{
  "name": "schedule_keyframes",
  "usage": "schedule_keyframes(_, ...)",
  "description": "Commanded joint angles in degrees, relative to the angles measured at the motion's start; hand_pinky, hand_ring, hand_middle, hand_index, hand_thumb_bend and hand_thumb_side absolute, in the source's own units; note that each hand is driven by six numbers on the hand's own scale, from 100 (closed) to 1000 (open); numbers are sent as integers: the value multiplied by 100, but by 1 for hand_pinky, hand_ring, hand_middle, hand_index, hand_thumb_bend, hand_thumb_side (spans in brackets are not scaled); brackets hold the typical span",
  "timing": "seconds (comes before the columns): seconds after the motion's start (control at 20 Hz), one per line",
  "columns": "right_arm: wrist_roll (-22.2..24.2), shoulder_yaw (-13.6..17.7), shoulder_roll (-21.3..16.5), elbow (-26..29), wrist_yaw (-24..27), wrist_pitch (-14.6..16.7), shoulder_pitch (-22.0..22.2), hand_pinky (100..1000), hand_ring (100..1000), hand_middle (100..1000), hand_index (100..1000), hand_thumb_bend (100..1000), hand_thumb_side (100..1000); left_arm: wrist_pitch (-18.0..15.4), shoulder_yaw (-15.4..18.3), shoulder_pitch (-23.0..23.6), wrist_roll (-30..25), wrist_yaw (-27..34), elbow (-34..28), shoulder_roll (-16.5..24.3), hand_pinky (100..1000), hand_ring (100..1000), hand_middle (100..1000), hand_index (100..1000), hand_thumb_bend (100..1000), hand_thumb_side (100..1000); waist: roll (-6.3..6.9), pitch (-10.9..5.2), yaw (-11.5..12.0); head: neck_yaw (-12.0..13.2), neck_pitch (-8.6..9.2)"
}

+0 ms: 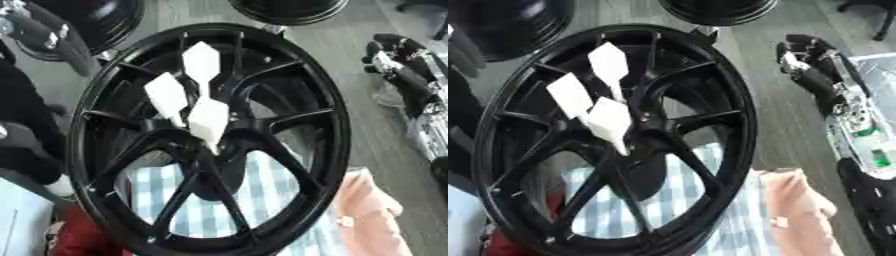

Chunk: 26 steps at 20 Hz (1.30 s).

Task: Pull the pin out of the wheel hub.

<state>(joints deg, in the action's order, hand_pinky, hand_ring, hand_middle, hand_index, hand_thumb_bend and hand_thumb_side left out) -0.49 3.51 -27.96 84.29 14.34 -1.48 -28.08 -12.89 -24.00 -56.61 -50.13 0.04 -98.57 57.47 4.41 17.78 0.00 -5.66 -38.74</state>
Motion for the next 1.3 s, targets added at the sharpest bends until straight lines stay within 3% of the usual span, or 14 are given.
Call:
schedule_keyframes(0.05, -15, 64, -155, 52, -16, 6, -38, 732, 707, 665, 781, 234, 344, -61, -22, -338, -170, -25, 373, -189, 873, 819, 754, 791, 526, 100, -18, -167, 3, -23, 5)
schedule_keyframes(0.35, -26, 68, -123, 46, 7, -1, -60, 732, 706, 664, 781, 234, 345, -213, -279, -824, -184, -212, 1001, -726, 865, 815, 752, 801, 522, 100, -32, -154, -29, -8, 50)
schedule_keyframes(0.7, -31, 66, -85, 48, 18, -12, -90, 732, 706, 664, 781, 231, 347, -451, -515, -1052, -184, -367, 1444, -1112, 859, 814, 750, 804, 524, 100, -33, -127, -73, 2, 85)
schedule_keyframes(1.3, -55, 66, -28, 32, 8, -40, -113, 733, 705, 662, 781, 229, 350, -633, -807, -1201, -184, -454, 1716, -1372, 857, 824, 761, 822, 586, 100, 5, -94, -129, 27, 100)
